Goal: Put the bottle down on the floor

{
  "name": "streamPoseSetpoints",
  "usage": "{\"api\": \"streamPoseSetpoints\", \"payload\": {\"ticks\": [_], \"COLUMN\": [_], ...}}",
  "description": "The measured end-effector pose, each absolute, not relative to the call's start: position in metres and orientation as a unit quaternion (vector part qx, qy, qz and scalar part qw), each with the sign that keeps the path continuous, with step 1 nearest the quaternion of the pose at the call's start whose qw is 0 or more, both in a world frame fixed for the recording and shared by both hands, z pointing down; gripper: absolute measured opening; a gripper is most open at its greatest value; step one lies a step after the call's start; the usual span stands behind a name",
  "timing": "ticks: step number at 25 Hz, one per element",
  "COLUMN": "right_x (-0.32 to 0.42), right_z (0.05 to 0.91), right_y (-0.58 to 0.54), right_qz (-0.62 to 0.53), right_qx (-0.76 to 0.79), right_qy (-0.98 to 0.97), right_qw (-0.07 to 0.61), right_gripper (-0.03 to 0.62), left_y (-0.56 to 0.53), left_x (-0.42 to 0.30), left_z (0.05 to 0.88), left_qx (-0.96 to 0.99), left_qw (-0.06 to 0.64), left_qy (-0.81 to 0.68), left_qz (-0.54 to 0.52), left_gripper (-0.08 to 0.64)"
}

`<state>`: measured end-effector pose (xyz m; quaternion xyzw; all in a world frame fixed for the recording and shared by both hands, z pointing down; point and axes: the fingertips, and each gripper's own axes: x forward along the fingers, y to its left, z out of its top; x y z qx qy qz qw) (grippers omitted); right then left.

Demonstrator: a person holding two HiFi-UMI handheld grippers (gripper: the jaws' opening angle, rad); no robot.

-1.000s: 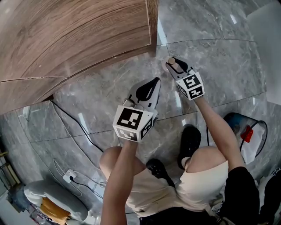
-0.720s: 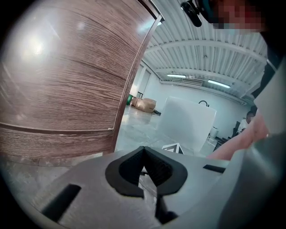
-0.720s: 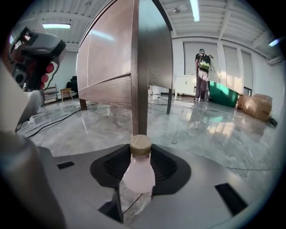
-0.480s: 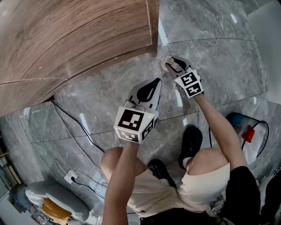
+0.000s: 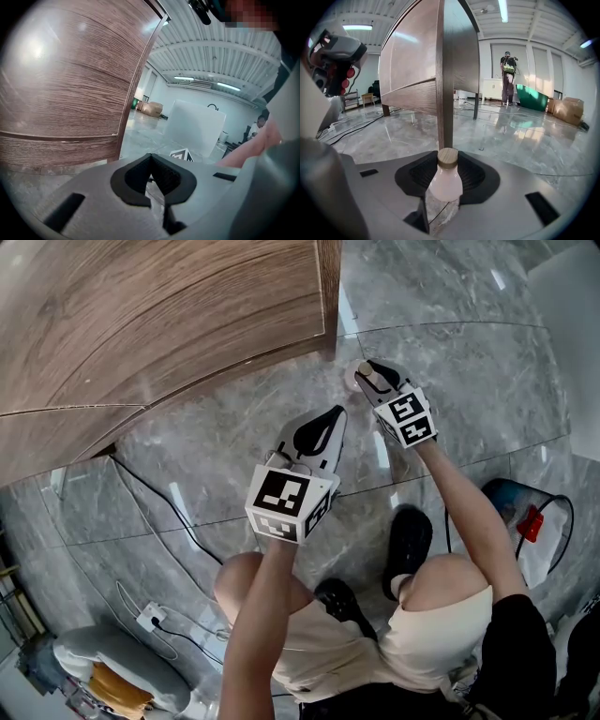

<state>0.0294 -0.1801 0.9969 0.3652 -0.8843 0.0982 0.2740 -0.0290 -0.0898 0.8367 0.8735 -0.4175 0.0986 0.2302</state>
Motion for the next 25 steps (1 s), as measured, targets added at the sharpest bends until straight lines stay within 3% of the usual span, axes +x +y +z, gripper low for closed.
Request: {"api": "streamPoseSetpoints", "payload": {"ticks": [11,25], "right_x": [0.033,0.049], "right_z": [0.97,0.914], "right_y": [-0.176,-0.157], "right_qz": [0.084,0.097], "right_qx": [0.371,0.396], "right_qy": [-0.889,-0.887], "right_qw": [0.254,0.215], "right_gripper": [0.125,0.008], "left_y": [-0.093,-0.097], "left_x": [-0.028,0.006], "left_z": [0.83,0.804], "left_qx": [0.873,0.868], "left_qw": [0.232,0.25], "left_qy": [-0.419,-0.423], "left_qz": [0.089,0.075], "left_gripper": [0.018,0.018]}}
